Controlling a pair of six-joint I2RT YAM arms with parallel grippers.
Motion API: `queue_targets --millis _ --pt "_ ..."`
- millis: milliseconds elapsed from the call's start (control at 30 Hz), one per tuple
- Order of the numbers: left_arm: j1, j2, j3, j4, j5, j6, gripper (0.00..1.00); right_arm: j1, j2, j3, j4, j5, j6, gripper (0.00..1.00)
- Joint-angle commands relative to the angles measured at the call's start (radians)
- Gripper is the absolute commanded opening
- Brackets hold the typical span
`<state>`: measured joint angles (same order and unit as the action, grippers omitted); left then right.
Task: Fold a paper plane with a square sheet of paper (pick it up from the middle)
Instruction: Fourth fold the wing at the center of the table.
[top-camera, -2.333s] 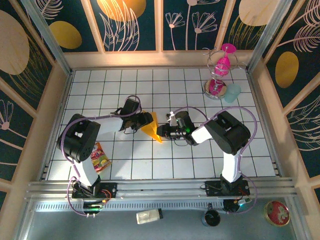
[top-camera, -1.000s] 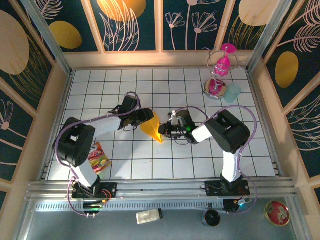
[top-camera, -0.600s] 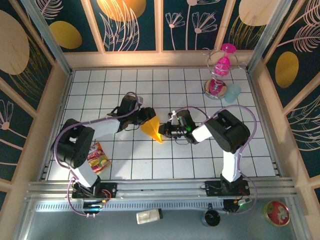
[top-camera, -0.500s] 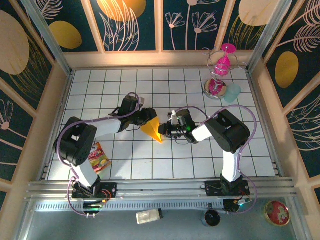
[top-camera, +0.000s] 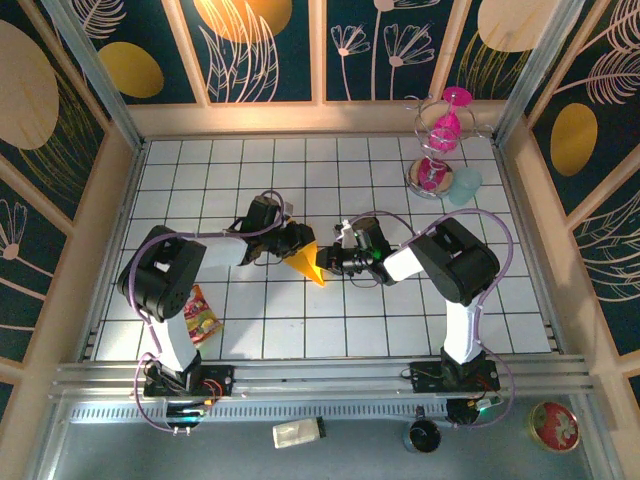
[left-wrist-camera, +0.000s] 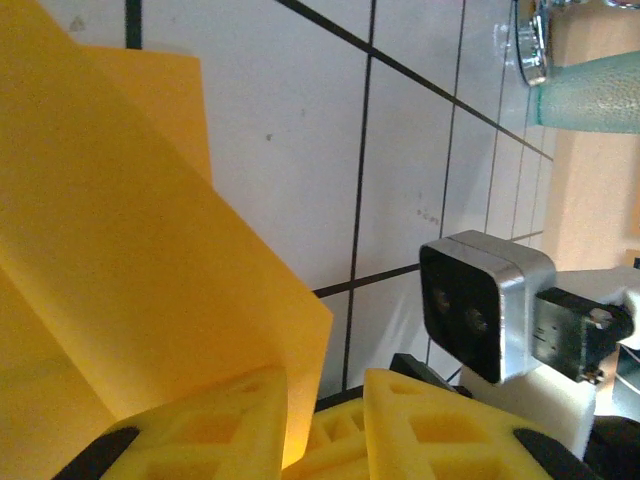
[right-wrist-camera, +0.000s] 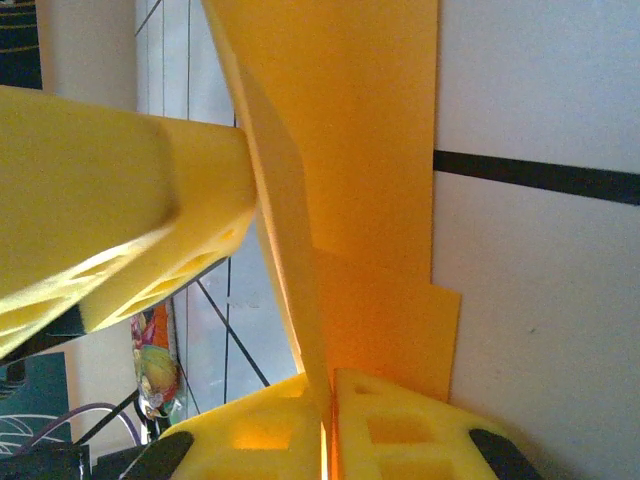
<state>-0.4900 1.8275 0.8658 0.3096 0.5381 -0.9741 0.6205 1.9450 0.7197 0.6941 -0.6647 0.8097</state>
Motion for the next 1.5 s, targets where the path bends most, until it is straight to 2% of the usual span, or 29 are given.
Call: queue_targets --millis 0,533,800,1067,1467 --pt "0.004 0.022 0.017 -0.023 -0.017 0.009 0.25 -0.010 0.026 0.013 -0.067 0.024 -0.031 0.12" --pt "0.004 0.045 0.041 -0.054 -0.030 0.016 0.23 -0.045 -0.111 -0.029 -0.012 -0.009 -0.002 0.24" --pt "0.004 0.047 0.044 -0.058 -0.029 0.020 0.22 -0.049 -0.134 -0.029 -0.100 0.066 -0.039 0.23" --pt "0.004 0.047 0.036 -0.065 -0.029 0.024 0.21 -0.017 -0.147 -0.029 -0.070 0.020 -0.074 0.18" --pt "0.004 0.055 0.036 -0.067 -0.030 0.024 0.20 0.049 -0.148 -0.009 -0.167 0.071 -0.139 0.18"
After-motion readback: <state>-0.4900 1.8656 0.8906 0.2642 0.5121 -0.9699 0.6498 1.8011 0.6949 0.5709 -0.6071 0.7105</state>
